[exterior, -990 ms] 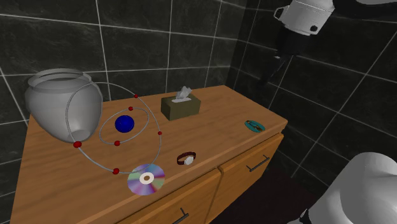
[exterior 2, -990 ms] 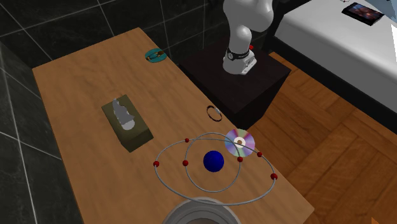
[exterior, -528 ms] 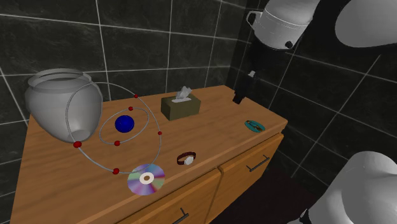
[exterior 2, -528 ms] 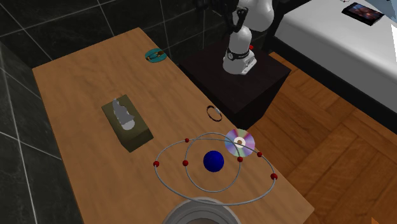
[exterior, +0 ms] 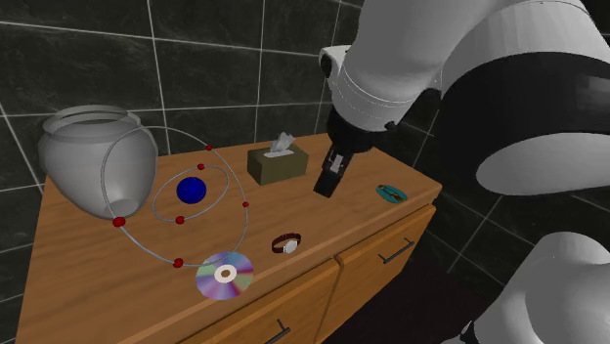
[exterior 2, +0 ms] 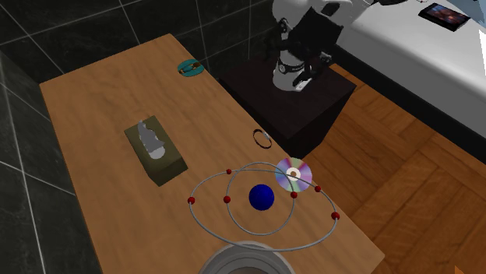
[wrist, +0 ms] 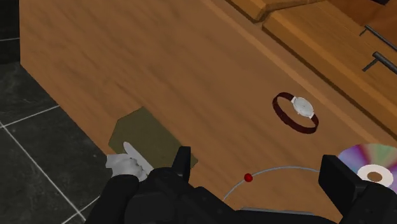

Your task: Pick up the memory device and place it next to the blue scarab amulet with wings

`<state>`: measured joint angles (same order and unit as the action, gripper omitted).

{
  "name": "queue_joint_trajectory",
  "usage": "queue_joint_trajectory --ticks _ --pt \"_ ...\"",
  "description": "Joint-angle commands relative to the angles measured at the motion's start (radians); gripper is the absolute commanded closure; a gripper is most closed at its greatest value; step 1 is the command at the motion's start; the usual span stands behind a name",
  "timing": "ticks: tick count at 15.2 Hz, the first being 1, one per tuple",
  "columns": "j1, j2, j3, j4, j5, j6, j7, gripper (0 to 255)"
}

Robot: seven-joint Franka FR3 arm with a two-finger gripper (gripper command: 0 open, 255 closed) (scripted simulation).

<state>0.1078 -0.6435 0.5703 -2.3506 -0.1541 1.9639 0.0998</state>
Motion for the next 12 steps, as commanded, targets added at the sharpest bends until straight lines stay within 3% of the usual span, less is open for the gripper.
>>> queue_joint_trajectory --ticks 1,7,10,12 --pt "-0.006 0.035 0.071 0.0 -0.036 0.032 0.041 0" --pt "-0.08 0.174 0.317 0.034 -0.192 0.093 0.188 0" --pt "-0.155 0.265 0.473 0.064 -0.307 0.099 0.283 0" --pt "-0.232 0.344 0.605 0.09 -0.406 0.085 0.36 0"
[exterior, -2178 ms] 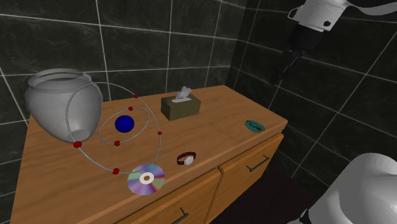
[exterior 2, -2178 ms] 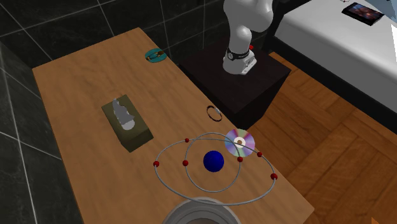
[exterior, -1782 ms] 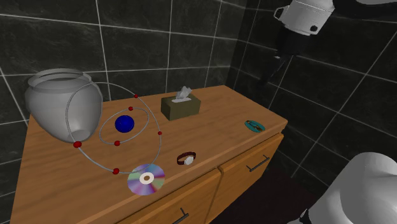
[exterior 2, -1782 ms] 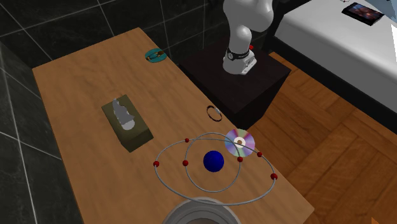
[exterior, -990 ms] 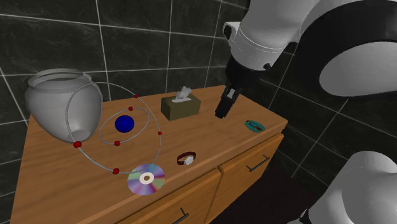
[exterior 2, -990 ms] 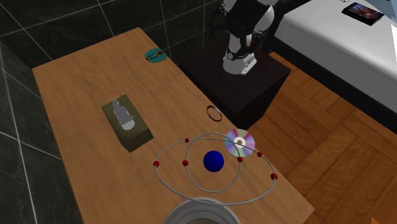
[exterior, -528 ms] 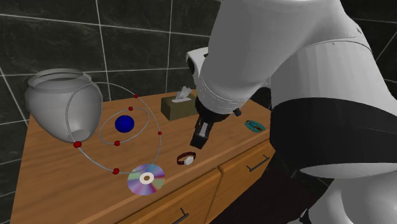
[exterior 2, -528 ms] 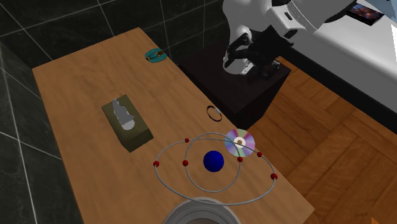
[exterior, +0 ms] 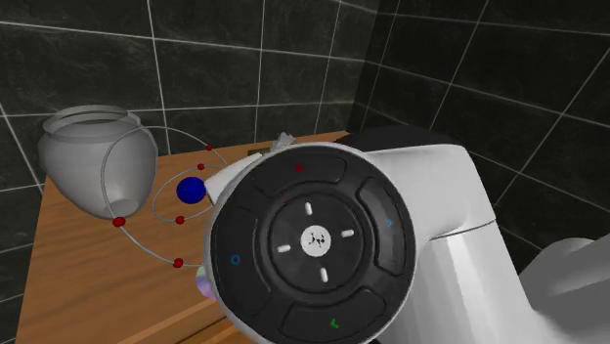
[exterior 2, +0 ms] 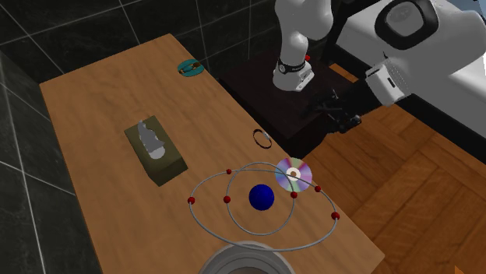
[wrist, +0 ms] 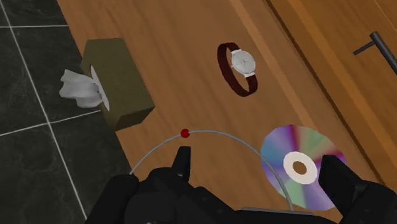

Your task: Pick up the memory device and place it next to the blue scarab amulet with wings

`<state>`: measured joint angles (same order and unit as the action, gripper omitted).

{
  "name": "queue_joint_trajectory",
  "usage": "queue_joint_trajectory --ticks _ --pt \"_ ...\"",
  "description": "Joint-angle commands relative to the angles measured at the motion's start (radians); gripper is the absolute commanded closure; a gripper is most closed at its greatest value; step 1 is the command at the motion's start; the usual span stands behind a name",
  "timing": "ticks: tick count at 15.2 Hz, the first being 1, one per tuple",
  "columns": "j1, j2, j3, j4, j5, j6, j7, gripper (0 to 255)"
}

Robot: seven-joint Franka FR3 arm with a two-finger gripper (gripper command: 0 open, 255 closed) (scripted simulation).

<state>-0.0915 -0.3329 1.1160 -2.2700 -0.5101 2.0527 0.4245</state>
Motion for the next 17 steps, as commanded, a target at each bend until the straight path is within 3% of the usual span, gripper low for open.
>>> queue_joint_trajectory --ticks 1,2,3,4,5,6,10,17 --pt "-0.087 0.083 0.143 0.024 -0.111 -0.022 0.08 0" --pt "-0.167 0.149 0.256 0.042 -0.187 -0.052 0.134 0" --pt "-0.37 0.225 0.494 0.063 -0.272 -0.095 0.191 0" --pt "-0.544 0.158 0.668 0.069 -0.238 -0.056 0.169 0" --pt "-0.613 0.086 0.738 0.076 -0.2 -0.017 0.145 0" --pt "-0.627 -0.006 0.75 0.08 -0.14 0.032 0.106 0" --pt "-0.745 -0.183 0.903 0.123 -0.083 0.103 0.072 0" --pt "-0.815 -0.224 0.916 0.095 -0.092 0.196 0.074 0"
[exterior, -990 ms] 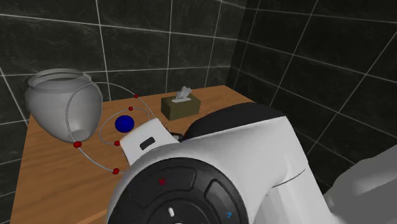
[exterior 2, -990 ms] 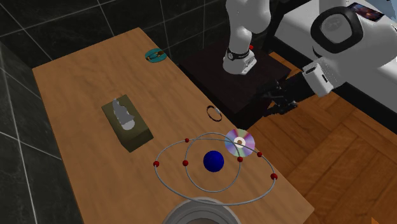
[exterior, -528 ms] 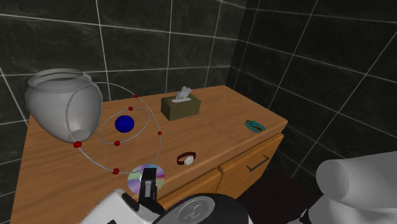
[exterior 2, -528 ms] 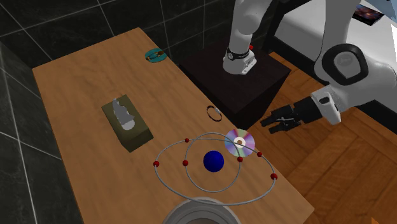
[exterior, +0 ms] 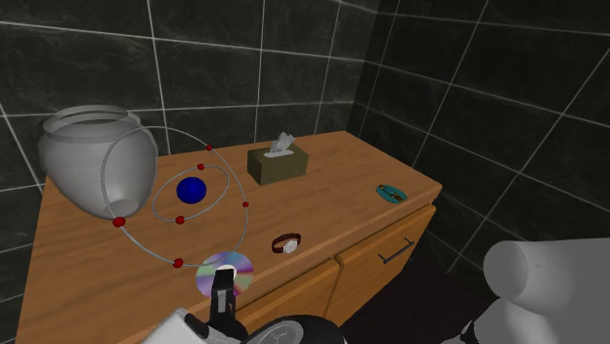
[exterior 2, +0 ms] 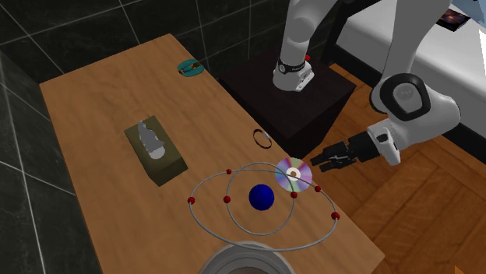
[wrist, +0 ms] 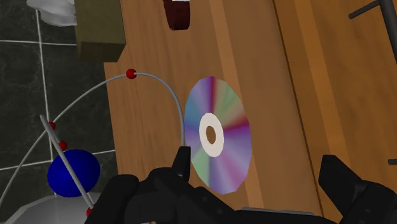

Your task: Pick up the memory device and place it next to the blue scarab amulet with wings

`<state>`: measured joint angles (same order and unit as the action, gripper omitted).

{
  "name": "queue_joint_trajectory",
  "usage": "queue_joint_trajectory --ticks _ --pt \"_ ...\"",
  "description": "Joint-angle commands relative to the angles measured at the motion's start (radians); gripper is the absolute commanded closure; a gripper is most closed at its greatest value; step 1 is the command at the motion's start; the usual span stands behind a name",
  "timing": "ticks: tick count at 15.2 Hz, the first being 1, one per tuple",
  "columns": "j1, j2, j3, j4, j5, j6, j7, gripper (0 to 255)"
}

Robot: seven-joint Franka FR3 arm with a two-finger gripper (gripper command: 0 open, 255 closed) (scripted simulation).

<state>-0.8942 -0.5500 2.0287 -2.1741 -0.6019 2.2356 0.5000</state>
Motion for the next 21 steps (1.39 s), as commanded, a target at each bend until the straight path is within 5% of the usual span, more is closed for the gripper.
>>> queue_joint_trajectory --ticks 1,8,9,21 --pt "-0.018 -0.011 0.005 -0.003 -0.001 0.021 -0.001 0" --pt "-0.018 -0.011 0.005 -0.003 -0.001 0.021 -0.001 0" --pt "-0.018 -0.011 0.005 -0.003 -0.001 0.021 -0.001 255" --pt "0.009 0.022 -0.024 0.0 -0.015 -0.009 -0.014 255"
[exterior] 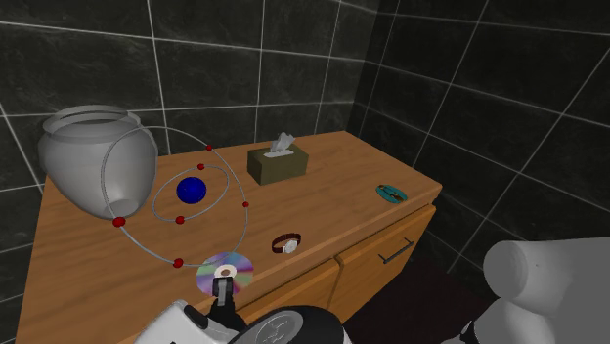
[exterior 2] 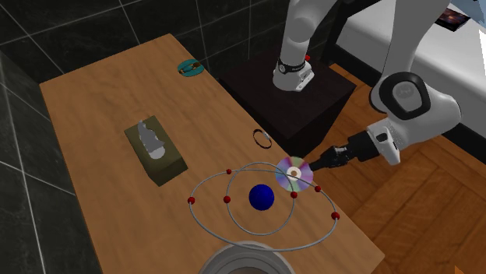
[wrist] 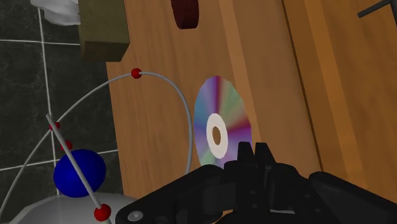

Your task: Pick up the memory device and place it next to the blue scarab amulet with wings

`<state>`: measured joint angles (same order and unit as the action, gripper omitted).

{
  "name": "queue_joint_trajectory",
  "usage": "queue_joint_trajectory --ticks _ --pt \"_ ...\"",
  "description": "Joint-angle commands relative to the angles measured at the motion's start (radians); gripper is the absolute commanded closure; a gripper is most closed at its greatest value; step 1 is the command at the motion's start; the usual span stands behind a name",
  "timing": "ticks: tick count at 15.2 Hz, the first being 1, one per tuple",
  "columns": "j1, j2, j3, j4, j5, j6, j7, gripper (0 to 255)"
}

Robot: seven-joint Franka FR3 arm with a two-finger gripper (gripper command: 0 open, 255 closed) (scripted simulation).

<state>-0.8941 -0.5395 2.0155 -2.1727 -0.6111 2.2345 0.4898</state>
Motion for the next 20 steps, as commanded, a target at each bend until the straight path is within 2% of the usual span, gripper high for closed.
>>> queue_joint_trajectory --ticks 1,13,15,17,18,19,20 --pt "0.018 0.022 -0.02 0.0 -0.011 -0.018 -0.008 255" --pt "0.133 0.147 -0.135 0.032 -0.073 -0.144 -0.055 255" --pt "0.202 0.214 -0.221 -0.036 -0.15 -0.133 -0.022 255" --pt "0.302 0.291 -0.341 -0.098 -0.241 -0.137 0.017 255" --pt "0.381 0.333 -0.431 -0.127 -0.29 -0.144 0.037 255" --pt "0.495 0.356 -0.561 -0.156 -0.325 -0.142 0.047 255" --pt "0.593 0.34 -0.683 -0.189 -0.329 -0.113 0.039 255"
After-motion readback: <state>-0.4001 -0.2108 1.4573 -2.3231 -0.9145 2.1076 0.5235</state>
